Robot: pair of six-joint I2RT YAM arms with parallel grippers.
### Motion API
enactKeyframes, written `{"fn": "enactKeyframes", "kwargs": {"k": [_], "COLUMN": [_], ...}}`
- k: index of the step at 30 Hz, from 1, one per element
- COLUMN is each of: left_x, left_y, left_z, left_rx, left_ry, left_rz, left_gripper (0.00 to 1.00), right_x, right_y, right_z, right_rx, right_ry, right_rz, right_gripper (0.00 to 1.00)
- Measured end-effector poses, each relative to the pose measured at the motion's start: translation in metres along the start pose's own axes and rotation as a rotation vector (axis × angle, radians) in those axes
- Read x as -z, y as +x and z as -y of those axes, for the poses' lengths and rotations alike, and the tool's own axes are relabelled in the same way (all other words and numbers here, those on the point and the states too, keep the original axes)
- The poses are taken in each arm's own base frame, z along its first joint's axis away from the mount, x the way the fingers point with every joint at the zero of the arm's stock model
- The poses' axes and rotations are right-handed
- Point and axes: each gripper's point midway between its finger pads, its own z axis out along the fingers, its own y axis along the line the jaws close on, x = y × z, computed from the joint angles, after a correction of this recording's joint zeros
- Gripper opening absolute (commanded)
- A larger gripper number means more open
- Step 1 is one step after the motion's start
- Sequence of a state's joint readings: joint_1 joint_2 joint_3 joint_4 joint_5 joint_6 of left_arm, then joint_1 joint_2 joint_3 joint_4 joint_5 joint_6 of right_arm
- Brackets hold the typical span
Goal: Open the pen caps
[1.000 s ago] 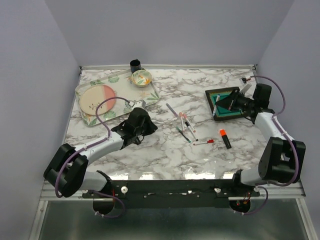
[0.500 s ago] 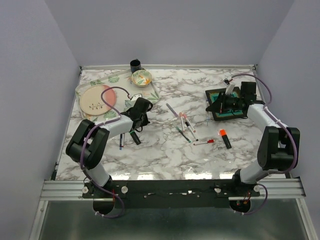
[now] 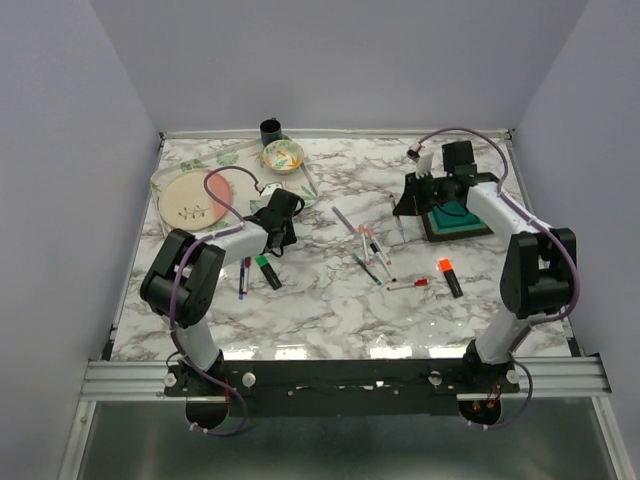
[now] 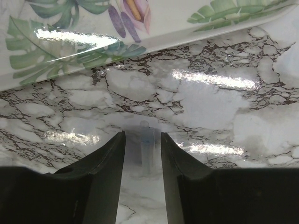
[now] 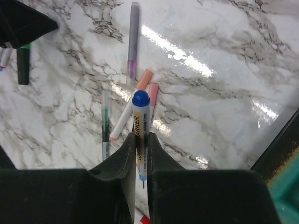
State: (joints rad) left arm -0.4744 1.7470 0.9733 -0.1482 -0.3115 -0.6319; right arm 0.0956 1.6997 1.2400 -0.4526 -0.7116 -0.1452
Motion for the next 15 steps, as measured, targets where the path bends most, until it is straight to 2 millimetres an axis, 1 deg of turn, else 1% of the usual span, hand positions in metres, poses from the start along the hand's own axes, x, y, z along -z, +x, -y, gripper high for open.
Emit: {"fn": "enactKeyframes", "kwargs": {"k": [2,3,4,6,7,8,9,10,11,12,13,15], "left_x": [0.000,0.000,0.000,0.001,0.002,0.003,0.005,0.007,0.010,0.014,0.018,0.029], "left_y": [-0.001,-0.001,-0.001,-0.001,0.000,0.001,0.000,0.000,-0.001,-0.004,-0.007,-0.015], "left_z": [-0.001,-0.001,-0.001,0.000,0.000,0.000,0.001,0.002,0.003,0.005,0.007,0.012], "left_rx": [0.001,0.002,0.002,0.000,-0.001,-0.005,-0.005,-0.007,-0.004,-0.003,-0.001,0.005], "left_ry": [-0.002,-0.001,-0.001,0.006,0.008,0.011,0.018,0.028,0.039,0.054,0.066,0.099], "left_rz": [0.000,0.000,0.000,-0.004,-0.007,-0.013,-0.016,-0.021,-0.021,-0.018,-0.012,0.006], "left_gripper": [0.51,0.54,0.55,0.61,0.61,0.64,0.64,0.67,0.69,0.71,0.71,0.75], "right_x": [-0.013,-0.019,-0.025,-0.034,-0.041,-0.047,-0.050,-0.053,-0.055,-0.057,-0.058,-0.059], "right_y": [-0.006,-0.009,-0.010,-0.014,-0.019,-0.022,-0.024,-0.023,-0.021,-0.017,-0.014,-0.011], "right_z": [0.002,0.004,0.006,0.017,0.029,0.040,0.048,0.059,0.066,0.073,0.078,0.085], "right_rx": [0.054,0.075,0.092,0.113,0.127,0.138,0.144,0.152,0.153,0.154,0.153,0.150], "right_ry": [0.029,0.046,0.058,0.098,0.130,0.159,0.184,0.219,0.238,0.261,0.277,0.299], "right_rz": [-0.037,-0.056,-0.076,-0.119,-0.143,-0.157,-0.168,-0.189,-0.207,-0.231,-0.252,-0.277], "right_gripper": [0.01,0.00,0.01,0.01,0.01,0.04,0.05,0.07,0.10,0.11,0.12,0.17]}}
